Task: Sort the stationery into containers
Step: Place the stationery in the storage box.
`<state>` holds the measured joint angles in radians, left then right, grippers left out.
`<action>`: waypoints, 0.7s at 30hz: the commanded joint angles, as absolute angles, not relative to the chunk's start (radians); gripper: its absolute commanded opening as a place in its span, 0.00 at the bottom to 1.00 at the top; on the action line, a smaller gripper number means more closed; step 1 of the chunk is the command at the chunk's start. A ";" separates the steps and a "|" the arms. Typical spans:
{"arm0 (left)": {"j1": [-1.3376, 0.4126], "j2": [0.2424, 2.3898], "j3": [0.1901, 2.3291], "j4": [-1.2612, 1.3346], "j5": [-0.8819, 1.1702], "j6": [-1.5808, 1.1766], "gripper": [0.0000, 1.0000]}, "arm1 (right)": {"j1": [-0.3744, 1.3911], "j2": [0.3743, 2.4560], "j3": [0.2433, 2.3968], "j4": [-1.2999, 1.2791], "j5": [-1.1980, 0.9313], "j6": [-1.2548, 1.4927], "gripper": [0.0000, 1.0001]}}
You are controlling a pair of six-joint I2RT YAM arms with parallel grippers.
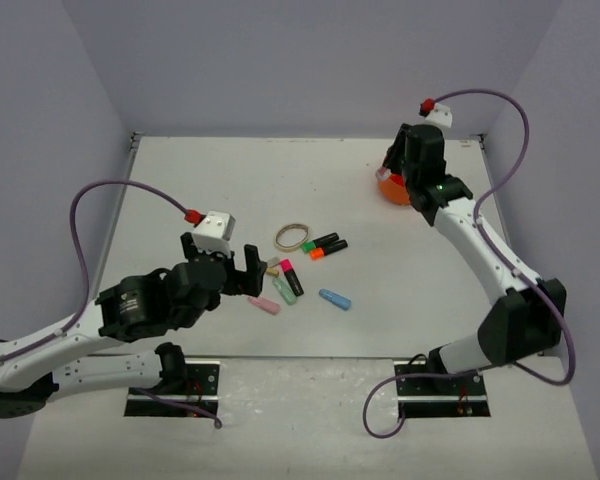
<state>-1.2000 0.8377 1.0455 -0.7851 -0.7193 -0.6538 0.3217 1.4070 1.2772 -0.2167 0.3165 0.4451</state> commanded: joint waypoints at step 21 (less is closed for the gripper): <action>-1.201 0.476 0.891 -0.856 -0.790 -0.700 1.00 | 0.255 2.017 1.731 -0.107 0.564 0.193 0.03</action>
<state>-1.1999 0.4691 0.8889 -0.8800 -0.7647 -0.6892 0.2604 2.0098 1.6875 -0.1507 0.5404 0.1967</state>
